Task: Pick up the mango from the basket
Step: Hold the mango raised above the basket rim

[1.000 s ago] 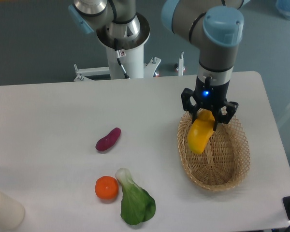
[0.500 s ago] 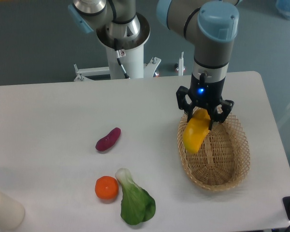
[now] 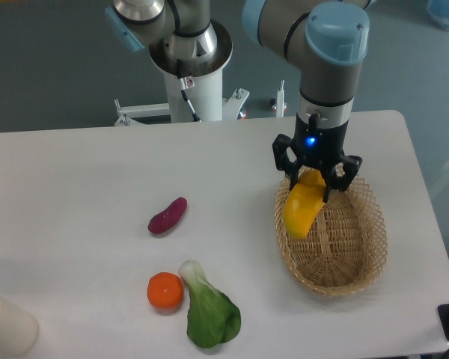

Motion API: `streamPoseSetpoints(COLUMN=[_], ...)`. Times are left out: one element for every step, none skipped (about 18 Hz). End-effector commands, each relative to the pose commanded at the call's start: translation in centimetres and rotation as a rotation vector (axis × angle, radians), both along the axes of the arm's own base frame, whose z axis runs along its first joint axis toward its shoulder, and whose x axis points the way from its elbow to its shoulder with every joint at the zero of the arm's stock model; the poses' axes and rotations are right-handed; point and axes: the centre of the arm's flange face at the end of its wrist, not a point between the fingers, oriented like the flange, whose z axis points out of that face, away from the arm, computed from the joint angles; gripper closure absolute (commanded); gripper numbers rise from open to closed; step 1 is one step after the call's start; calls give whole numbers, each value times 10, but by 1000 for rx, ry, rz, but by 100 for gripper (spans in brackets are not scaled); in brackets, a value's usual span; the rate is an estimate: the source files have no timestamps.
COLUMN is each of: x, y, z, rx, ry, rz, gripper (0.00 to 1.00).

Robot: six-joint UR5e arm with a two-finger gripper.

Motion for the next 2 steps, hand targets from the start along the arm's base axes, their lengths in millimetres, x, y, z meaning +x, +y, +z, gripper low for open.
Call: streamPoseSetpoints(x=[0,0], y=[0,0], z=[-1,-1], rx=[-1,-1], ry=[-1,-1], rz=[0,0], gripper=[59,59])
